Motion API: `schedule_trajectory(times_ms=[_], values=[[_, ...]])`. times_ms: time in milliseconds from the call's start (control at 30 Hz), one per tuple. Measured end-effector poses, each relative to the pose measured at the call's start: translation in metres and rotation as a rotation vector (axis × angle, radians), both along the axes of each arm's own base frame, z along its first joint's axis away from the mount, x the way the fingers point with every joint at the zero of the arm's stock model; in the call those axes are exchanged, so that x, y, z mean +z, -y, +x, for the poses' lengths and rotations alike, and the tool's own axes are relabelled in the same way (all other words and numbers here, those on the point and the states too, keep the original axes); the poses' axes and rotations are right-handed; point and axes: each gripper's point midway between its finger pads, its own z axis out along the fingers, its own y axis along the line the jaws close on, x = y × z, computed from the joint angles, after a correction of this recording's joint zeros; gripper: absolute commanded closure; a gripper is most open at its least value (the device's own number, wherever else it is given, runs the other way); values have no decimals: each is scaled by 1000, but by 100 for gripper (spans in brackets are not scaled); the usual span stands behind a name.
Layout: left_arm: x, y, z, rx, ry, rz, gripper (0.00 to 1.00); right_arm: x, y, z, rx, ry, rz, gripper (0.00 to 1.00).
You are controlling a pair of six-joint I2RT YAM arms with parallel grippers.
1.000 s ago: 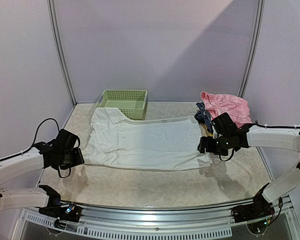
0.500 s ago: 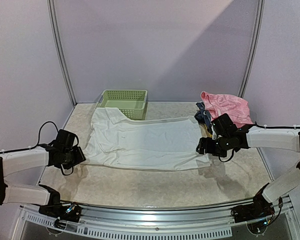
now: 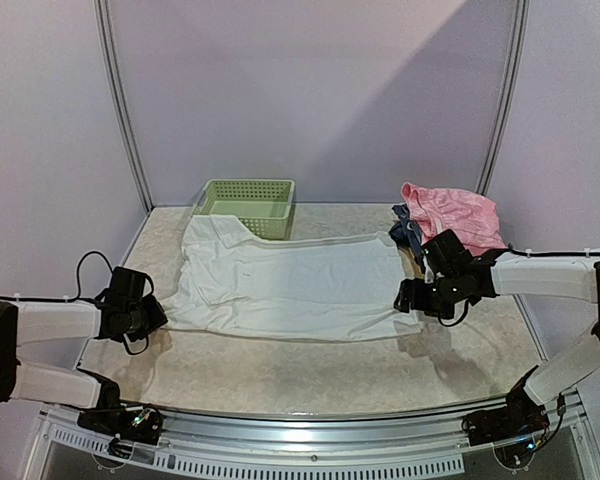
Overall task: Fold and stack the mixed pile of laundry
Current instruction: Adjust the 1/3-folded T-shirt at the center of the board.
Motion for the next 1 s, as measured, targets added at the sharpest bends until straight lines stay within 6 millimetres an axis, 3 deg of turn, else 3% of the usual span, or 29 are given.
schedule_trajectory(times_ms=[167, 233, 633, 1000], values=[[-2, 3, 10, -15, 21, -13, 87, 1, 3, -9, 5, -22, 0, 18], [-3, 4, 12, -24, 23, -19, 99, 2, 4, -14, 11, -33, 6, 19], [3, 7, 13, -46, 39, -30, 100, -2, 2, -37, 50, -109, 56, 24], [7, 6, 9, -46, 39, -25, 100, -20, 25, -47, 3, -197, 68, 34]])
